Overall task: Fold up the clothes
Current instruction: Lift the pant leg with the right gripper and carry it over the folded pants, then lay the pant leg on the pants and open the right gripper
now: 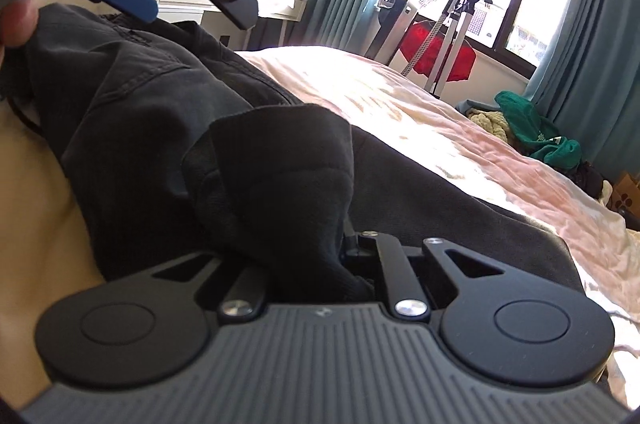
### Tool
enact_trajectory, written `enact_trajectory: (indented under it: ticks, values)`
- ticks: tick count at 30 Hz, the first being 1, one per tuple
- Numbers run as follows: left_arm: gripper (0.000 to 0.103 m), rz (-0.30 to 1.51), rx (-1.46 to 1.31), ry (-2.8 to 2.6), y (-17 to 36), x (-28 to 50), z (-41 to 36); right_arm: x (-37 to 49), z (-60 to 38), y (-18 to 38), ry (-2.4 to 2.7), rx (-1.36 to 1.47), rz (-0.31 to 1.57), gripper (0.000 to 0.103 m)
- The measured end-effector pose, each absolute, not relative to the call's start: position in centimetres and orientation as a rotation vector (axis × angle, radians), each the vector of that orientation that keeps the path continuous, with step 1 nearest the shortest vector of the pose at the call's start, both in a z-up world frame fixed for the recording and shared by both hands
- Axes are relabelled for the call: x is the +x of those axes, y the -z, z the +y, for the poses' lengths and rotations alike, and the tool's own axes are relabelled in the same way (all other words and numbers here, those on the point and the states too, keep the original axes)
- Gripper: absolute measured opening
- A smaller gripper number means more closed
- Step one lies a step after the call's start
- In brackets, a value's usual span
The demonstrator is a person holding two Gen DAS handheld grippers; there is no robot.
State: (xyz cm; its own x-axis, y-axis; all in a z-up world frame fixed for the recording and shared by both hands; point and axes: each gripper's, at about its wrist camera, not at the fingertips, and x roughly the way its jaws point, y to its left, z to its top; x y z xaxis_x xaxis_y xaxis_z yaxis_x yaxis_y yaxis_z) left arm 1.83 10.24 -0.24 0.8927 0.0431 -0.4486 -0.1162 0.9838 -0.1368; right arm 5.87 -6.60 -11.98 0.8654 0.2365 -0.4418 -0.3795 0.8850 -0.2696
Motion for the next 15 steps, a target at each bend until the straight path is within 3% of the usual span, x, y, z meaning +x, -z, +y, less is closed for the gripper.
enact_trajectory:
  ticks: [4, 7, 9, 11, 15]
  values:
    - [0.076, 0.457, -0.169, -0.058, 0.4, 1.9, 10.1, 5.9, -7.9, 11.3, -0.36, -0.276, 0.455, 0.022]
    - [0.076, 0.451, -0.134, -0.061, 0.5, 2.1, 9.6, 5.5, -8.7, 10.9, -0.383, -0.225, 0.487, 0.034]
    - [0.076, 0.452, -0.103, -0.064, 0.6, 2.2, 9.3, 5.0, -9.4, 10.7, -0.399, -0.185, 0.522, 0.054]
    - [0.076, 0.457, -0.098, -0.057, 0.8, 2.2, 9.1, 4.6, -10.1, 10.4, -0.428, -0.142, 0.549, 0.066]
    - [0.076, 0.447, -0.088, -0.045, 0.8, 2.2, 9.0, 3.5, -12.0, 8.9, -0.486, -0.054, 0.603, 0.069]
